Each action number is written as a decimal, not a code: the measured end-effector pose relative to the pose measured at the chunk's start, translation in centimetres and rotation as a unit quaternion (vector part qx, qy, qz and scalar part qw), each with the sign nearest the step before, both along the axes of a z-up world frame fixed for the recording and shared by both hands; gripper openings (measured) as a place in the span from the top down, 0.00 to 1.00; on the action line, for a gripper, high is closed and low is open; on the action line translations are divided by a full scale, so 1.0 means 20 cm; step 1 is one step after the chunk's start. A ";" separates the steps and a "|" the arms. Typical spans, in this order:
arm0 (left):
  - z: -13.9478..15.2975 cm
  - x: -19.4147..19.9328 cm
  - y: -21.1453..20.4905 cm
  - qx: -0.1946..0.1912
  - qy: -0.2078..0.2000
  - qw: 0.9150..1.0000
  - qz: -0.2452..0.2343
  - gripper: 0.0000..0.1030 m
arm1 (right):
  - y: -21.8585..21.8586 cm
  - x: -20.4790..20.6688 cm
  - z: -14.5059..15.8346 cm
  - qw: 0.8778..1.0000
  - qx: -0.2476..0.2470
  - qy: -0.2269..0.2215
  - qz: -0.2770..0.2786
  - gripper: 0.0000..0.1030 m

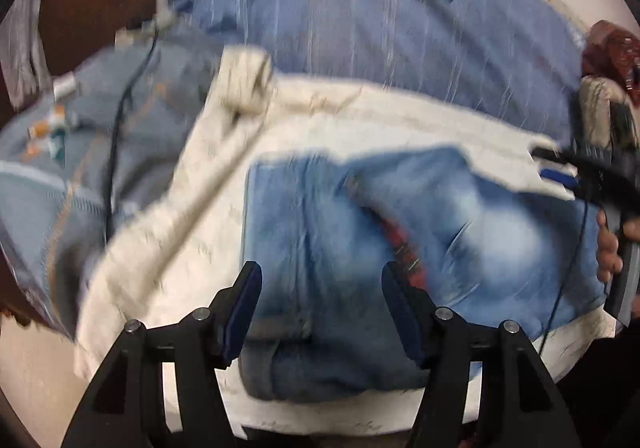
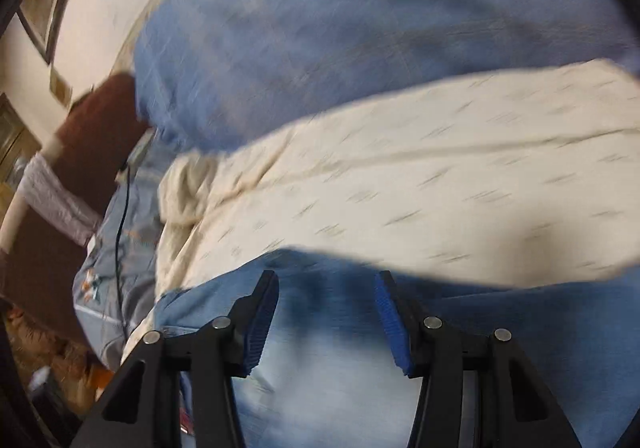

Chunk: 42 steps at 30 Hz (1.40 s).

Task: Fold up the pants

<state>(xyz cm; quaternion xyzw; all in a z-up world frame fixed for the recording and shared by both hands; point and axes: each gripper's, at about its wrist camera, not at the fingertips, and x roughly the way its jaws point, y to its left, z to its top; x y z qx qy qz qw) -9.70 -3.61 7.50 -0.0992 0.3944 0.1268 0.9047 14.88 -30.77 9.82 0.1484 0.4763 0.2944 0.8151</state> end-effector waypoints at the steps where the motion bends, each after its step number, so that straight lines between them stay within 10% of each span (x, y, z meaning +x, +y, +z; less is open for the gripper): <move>1: 0.04 0.02 -0.03 0.004 -0.012 1.000 -0.011 0.37 | -0.12 0.01 0.01 1.000 0.000 -0.001 -0.020 0.48; 10: -0.20 0.22 -0.24 -0.012 0.070 0.996 -0.047 0.37 | -0.91 0.16 -0.12 0.988 -0.015 0.050 -0.145 0.48; 21: -0.28 0.17 -0.29 0.042 0.103 0.992 -0.062 0.27 | -1.07 -0.15 -0.26 0.988 -0.110 0.068 -0.083 0.50; 26: -0.25 0.16 -0.25 0.008 0.112 0.993 -0.037 0.24 | -1.14 -0.31 -0.26 0.990 -0.103 0.076 -0.067 0.50; 34: 0.02 0.17 -0.51 0.048 0.032 0.993 -0.101 0.25 | -1.36 -0.40 -0.15 0.992 -0.004 0.079 -0.093 0.50; 42: 0.03 0.31 -0.98 -0.005 0.008 0.974 -0.225 0.25 | -1.50 -0.26 -0.07 0.989 0.034 0.049 -0.135 0.49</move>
